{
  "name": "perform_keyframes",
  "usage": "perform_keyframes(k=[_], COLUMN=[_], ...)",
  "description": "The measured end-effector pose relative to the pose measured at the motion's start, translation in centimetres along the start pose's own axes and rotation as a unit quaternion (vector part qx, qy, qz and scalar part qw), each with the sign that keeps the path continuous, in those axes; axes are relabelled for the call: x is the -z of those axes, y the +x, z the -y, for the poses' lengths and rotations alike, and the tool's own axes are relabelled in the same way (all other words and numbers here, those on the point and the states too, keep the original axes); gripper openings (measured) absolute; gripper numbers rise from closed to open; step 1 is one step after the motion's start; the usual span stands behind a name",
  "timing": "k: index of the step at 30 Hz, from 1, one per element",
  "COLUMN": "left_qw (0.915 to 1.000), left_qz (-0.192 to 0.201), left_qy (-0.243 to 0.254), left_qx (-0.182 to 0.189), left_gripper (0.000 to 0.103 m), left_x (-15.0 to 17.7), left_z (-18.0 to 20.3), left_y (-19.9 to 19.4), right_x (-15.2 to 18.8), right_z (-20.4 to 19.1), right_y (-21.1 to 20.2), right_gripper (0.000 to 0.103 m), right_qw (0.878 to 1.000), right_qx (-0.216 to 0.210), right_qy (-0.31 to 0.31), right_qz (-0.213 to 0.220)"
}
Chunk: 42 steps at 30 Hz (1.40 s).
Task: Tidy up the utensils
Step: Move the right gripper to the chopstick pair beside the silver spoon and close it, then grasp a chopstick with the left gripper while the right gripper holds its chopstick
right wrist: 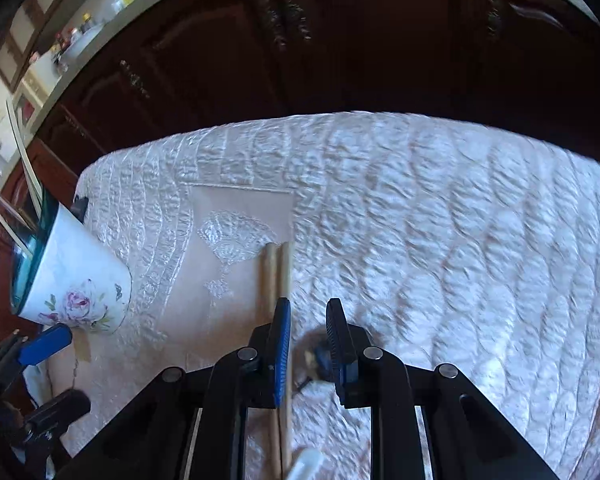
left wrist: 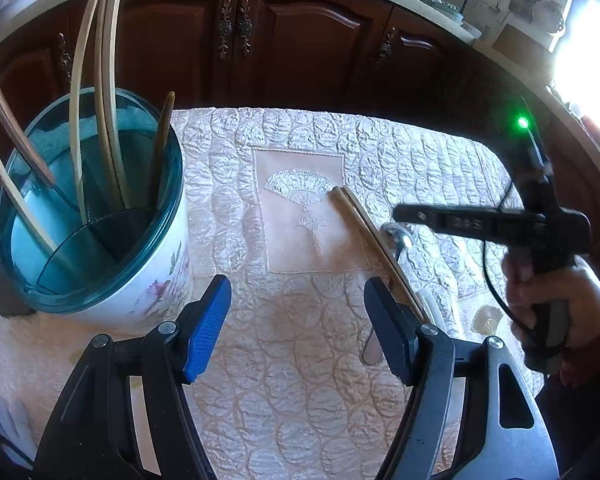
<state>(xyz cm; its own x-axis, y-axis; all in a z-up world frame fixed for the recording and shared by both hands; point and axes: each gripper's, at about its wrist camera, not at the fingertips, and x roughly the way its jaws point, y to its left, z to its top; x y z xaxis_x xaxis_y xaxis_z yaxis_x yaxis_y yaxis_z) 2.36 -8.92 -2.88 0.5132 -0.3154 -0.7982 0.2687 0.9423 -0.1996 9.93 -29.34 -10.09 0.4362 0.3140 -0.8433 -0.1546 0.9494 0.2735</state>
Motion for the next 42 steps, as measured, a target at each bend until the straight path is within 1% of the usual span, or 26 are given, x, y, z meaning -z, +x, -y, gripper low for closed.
perform_keyframes(k=[2,5,8,10,11,15,18,20,21,22,23,24,25,26,28,31,33,34,36,37,39,42], left_qw=[1.0,0.9999,0.9999,0.9998,0.9998,0.9998,0.9991,0.998,0.9976,0.9969,0.9962,0.9954,0.9947,0.9941,0.993,0.9927,0.9919,0.9918,0.9915,0.9914,0.992,0.9929], left_qz=[-0.003,-0.005,-0.01,-0.013,-0.014,-0.015,-0.022,-0.028,-0.032,-0.038,-0.042,-0.045,-0.048,-0.052,-0.06,-0.067,-0.072,-0.074,-0.076,-0.075,-0.073,-0.075], left_qy=[-0.005,-0.007,-0.008,-0.007,-0.006,-0.008,-0.03,-0.046,-0.051,-0.058,-0.064,-0.072,-0.079,-0.084,-0.092,-0.097,-0.101,-0.102,-0.104,-0.106,-0.103,-0.093], left_qx=[0.004,0.007,0.011,0.013,0.012,0.01,0.021,0.032,0.034,0.037,0.041,0.045,0.045,0.045,0.044,0.028,0.025,0.022,0.015,0.015,0.01,-0.006], left_gripper=[0.069,0.069,0.069,0.069,0.069,0.069,0.069,0.069,0.069,0.069,0.069,0.067,0.063,0.061,0.053,0.046,0.044,0.042,0.037,0.037,0.037,0.035], left_x=[-0.2,-0.5,-0.8,-0.9,-0.9,-1.3,-1.8,-2.1,-2.3,-2.5,-2.7,-2.9,-3.1,-3.2,-3.5,-3.8,-4.1,-4.2,-4.6,-4.7,-5.1,-5.5], left_z=[0.0,0.3,0.7,1.0,1.2,1.4,1.4,1.5,1.5,1.6,1.7,1.7,1.8,1.8,1.9,2.0,2.0,1.9,2.0,2.0,2.1,2.4], left_y=[0.3,0.7,1.3,1.6,1.6,2.2,3.0,3.8,4.2,4.7,5.1,5.6,6.1,6.6,7.5,8.8,9.7,10.0,10.8,11.0,11.5,12.0], right_x=[0.7,2.1,3.5,3.9,4.1,4.0,3.9,3.8,3.8,3.7,3.5,3.5,3.5,3.5,3.6,4.0,4.0,3.9,4.1,4.2,4.4,4.6], right_z=[1.2,3.2,4.7,5.4,5.9,8.1,9.3,9.7,10.0,10.0,9.7,9.6,9.8,10.0,10.6,12.3,12.7,12.5,11.9,11.6,10.8,10.1], right_y=[-0.2,-0.5,-0.2,0.3,0.4,1.0,1.5,1.6,1.4,1.1,1.0,0.6,0.0,-0.6,-0.9,-2.0,-2.5,-2.5,-2.7,-2.8,-2.7,-2.4], right_gripper=[0.018,0.018,0.018,0.023,0.024,0.025,0.025,0.025,0.023,0.019,0.012,0.007,0.0,0.0,0.0,0.0,0.0,0.0,0.001,0.001,0.001,0.001], right_qw=[1.0,0.997,0.991,0.984,0.98,0.957,0.942,0.937,0.938,0.941,0.944,0.945,0.946,0.948,0.951,0.95,0.952,0.954,0.962,0.965,0.968,0.968], right_qx=[-0.008,-0.034,-0.067,-0.097,-0.109,-0.166,-0.196,-0.212,-0.214,-0.206,-0.198,-0.198,-0.197,-0.192,-0.184,-0.174,-0.175,-0.175,-0.167,-0.164,-0.161,-0.165], right_qy=[0.024,0.069,0.115,0.15,0.167,0.236,0.271,0.277,0.274,0.268,0.261,0.257,0.253,0.247,0.24,0.248,0.242,0.234,0.21,0.2,0.19,0.187], right_qz=[-0.009,-0.022,-0.028,-0.026,-0.024,-0.01,0.001,0.01,0.015,0.02,0.027,0.037,0.045,0.053,0.063,0.076,0.069,0.065,0.05,0.047,0.042,0.036])
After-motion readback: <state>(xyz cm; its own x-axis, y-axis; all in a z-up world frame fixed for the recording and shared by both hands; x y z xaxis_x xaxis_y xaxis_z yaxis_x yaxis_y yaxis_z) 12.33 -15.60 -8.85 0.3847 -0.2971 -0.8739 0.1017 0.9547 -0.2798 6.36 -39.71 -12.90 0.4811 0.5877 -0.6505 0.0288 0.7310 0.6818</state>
